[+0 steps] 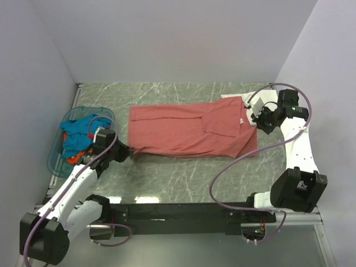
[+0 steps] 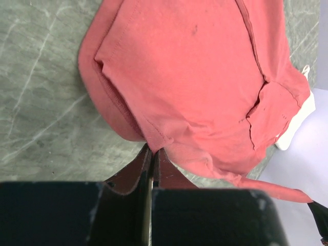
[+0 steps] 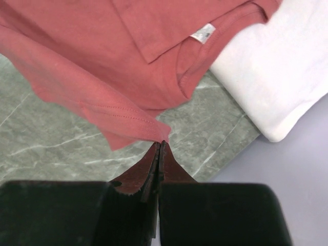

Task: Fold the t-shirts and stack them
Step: Fold the tshirt

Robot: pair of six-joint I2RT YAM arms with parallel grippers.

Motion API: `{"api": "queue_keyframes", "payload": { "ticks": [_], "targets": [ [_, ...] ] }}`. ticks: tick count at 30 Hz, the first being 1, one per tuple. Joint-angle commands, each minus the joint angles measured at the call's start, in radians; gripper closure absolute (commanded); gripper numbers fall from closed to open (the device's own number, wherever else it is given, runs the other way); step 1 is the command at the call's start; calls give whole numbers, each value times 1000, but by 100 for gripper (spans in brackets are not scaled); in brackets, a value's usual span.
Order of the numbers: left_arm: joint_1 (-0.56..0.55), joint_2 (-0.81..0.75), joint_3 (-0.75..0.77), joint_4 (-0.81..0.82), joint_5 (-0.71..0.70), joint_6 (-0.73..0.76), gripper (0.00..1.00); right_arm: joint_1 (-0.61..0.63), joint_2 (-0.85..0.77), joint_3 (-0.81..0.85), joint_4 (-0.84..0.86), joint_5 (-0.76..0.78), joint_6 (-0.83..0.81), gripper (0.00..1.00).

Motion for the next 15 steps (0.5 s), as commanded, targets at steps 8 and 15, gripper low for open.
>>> {"api": "queue_keyframes", "payload": {
  "ticks": [8, 15],
  "targets": [
    [66, 65, -6, 100, 68, 69, 100, -67, 80, 103, 56, -28, 51, 100],
    [75, 111, 13, 122, 77, 89, 100, -78, 109, 128, 59, -57, 60, 100]
  ]
}}
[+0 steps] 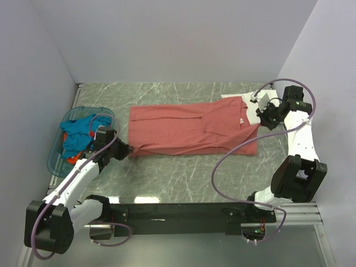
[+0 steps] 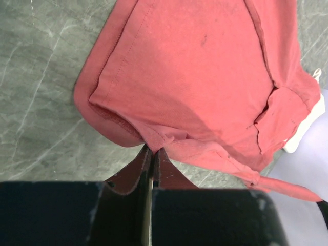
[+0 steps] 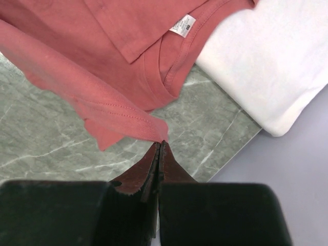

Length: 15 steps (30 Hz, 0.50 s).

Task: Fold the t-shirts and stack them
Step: Fold the tshirt

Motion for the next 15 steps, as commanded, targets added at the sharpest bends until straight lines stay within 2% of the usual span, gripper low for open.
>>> {"api": "queue_keyframes", "payload": {
  "ticks": [1, 15],
  "targets": [
    [11, 18, 24, 48, 15, 39, 99, -13, 17, 76, 25, -37, 22, 100],
    [22, 138, 52, 101, 19, 63, 100, -15, 113, 156, 19, -36, 59, 100]
  ]
}}
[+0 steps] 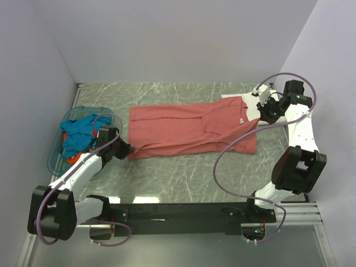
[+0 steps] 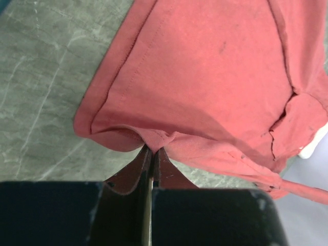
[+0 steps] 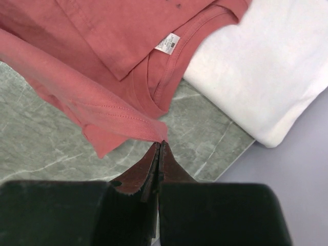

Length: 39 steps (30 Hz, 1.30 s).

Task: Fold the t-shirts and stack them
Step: Fold the tshirt

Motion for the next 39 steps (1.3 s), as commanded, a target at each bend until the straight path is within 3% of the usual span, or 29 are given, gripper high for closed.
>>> {"api": "queue_keyframes", "payload": {
  "ticks": [1, 17, 39],
  "targets": [
    [9, 28, 53, 45, 9, 38, 100, -13, 19, 44, 25, 0, 22, 100],
    [10, 182, 118, 86, 37, 82, 100, -34, 91, 92, 44, 31, 56, 100],
    [27, 214, 141, 86, 5, 78, 100, -20, 205, 176, 40, -9, 111, 100]
  ]
}}
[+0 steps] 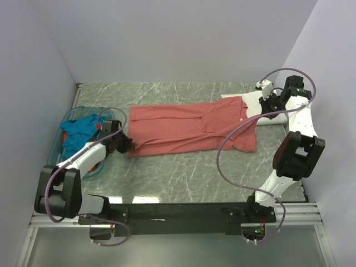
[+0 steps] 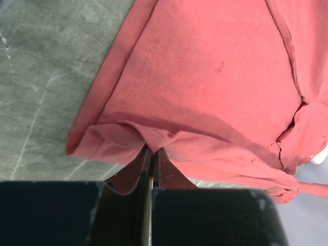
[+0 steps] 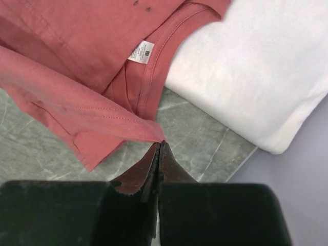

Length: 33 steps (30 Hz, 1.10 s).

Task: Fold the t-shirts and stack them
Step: Fold the tshirt

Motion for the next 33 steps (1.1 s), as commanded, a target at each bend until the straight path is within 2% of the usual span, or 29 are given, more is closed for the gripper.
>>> {"api": "queue_keyframes", "payload": {
  "ticks": [1, 33],
  "targets": [
    [10, 12, 41, 35, -12, 13, 100, 5, 38, 56, 27, -10, 30, 100],
    [24, 70, 86, 49, -35, 25, 100, 63, 157, 127, 100, 5, 136, 100]
  ]
}}
